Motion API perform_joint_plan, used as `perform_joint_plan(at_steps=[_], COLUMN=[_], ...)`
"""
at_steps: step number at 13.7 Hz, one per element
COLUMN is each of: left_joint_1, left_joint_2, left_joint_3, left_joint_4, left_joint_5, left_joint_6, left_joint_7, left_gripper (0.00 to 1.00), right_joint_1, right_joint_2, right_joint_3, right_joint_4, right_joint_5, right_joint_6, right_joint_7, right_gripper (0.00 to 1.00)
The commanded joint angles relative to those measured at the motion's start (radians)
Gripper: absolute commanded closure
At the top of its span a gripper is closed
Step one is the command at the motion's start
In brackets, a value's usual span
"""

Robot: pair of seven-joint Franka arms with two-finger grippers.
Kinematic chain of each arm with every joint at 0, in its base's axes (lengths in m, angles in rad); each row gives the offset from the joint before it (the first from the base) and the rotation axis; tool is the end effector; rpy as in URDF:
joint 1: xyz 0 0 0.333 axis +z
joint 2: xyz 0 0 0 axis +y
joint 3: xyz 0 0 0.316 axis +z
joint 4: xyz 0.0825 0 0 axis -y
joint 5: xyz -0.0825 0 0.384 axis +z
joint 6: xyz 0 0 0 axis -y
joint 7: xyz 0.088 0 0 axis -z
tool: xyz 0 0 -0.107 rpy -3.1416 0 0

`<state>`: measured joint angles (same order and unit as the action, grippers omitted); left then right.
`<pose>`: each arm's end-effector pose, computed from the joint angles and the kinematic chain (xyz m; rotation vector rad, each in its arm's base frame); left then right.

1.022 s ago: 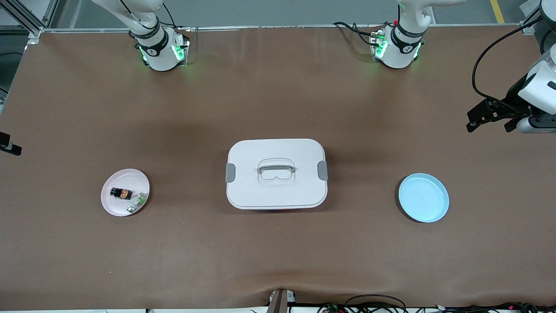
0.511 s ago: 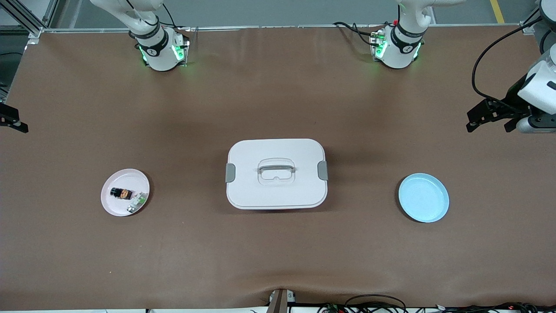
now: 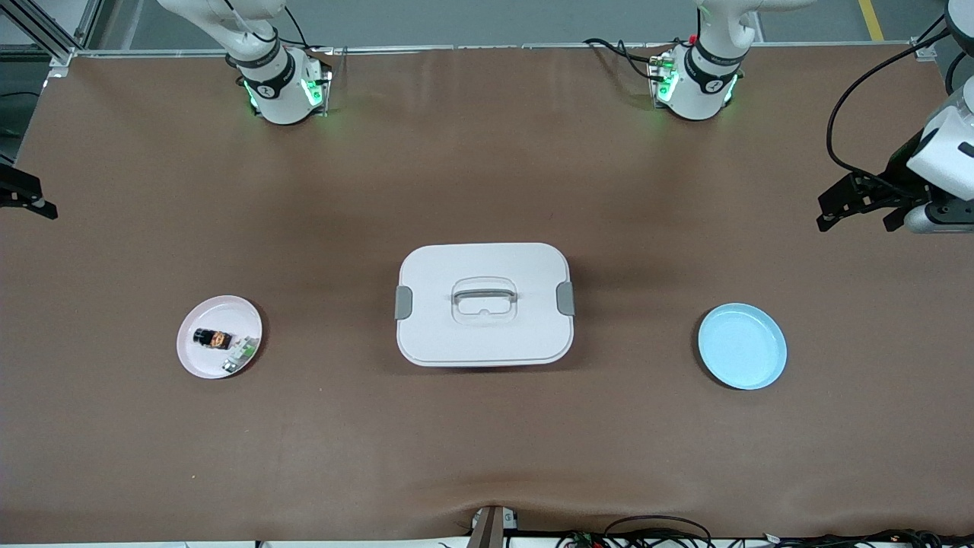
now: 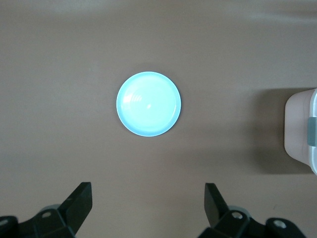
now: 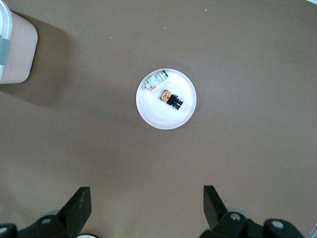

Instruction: Transfer orange switch to right arm and place

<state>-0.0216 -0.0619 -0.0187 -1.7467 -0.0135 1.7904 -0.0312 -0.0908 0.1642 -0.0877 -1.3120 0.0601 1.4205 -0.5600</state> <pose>0.5520 -0.0237 0.5947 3.1213 -0.0107 0.1642 0.5820 -0.0926 0.6384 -3.0207 -0.5961 0.0540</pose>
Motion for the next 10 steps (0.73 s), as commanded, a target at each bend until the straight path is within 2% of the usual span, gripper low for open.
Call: perform_joint_plan(at_steps=[1,5,7,10], left_joint_1=[0.009,0.009,0.009,0.006], left_joint_2=[-0.003,-0.004,0.004,0.043], left_joint_3=[-0.006,-0.004,-0.006,-0.004], left_joint_4=[0.001,0.003,0.012,0.068], left_joint_5=[-0.016,-0.016,-0.014,-0.006], left_joint_6=[0.006,0.006,-0.009,-0.107], left_joint_7=[0.02,0.016,0.008,0.005], left_gripper=[0.0,0.0,0.0,0.0], right_joint_1=[0.02,0.022,0.023,0.037], right_joint_2=[-0.043,-0.103,-0.106,-0.109], right_joint_3=[0.003,0.003,0.003,0.005], right_joint_4=[-0.064,-0.159,-0.162,-0.159], right_joint_5=[-0.025,-0.025,-0.025,-0.025], right_joint_6=[0.031,0.104,0.107,0.095], right_joint_7=[-0.009,0.003,0.015,0.194], right_gripper=[0.0,0.0,0.0,0.0])
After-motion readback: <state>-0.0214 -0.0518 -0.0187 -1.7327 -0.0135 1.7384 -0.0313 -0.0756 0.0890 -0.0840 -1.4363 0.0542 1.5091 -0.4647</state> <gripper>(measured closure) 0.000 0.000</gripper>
